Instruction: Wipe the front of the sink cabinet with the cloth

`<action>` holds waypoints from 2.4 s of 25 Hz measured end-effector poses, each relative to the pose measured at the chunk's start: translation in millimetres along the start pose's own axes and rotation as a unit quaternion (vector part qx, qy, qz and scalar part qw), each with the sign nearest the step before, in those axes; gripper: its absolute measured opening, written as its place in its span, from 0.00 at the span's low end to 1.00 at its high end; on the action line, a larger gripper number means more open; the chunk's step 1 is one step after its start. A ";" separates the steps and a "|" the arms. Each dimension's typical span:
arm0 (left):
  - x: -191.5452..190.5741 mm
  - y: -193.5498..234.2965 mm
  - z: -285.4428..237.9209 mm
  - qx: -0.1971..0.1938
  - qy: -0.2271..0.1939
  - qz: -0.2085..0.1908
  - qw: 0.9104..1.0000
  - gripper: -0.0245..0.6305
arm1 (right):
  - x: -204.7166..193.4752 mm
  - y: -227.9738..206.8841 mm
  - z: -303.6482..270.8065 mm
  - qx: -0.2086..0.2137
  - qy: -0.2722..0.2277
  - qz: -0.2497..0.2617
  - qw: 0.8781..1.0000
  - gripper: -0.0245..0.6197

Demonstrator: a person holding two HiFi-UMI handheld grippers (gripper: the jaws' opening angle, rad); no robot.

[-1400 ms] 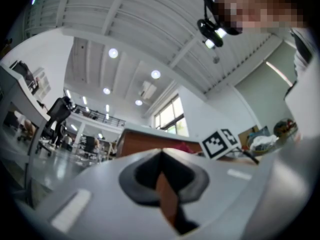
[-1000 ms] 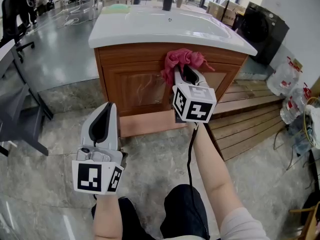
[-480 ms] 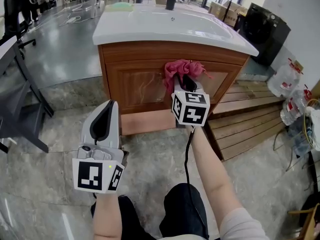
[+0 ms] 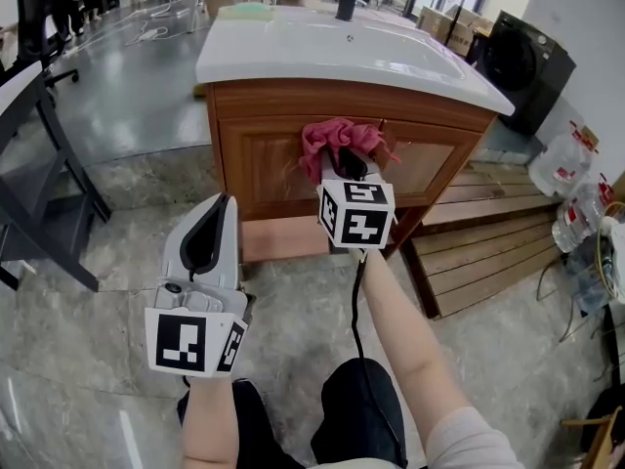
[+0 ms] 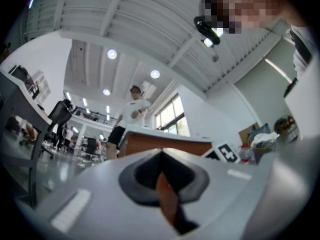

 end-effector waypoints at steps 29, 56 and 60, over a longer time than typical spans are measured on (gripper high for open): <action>7.3 15.9 24.3 0.030 0.004 -0.013 0.999 0.05 | 17.7 140.5 7.1 0.116 -0.028 0.025 0.992 0.17; 5.5 5.5 16.0 0.017 0.001 -0.008 1.000 0.05 | -35.3 96.0 -2.8 0.087 0.014 0.035 0.996 0.16; 5.4 2.1 13.3 0.012 -0.001 -0.006 1.000 0.05 | -38.4 77.2 -2.8 0.070 0.017 0.035 0.997 0.16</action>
Point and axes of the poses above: the fingertips, and each gripper's own axes: z backward along the fingers, y to its left, x out of its top, the point moved 9 cm from there along z, backward along the fingers, and after that the axes turned 12 degrees about -x, right-handed, at the moved point
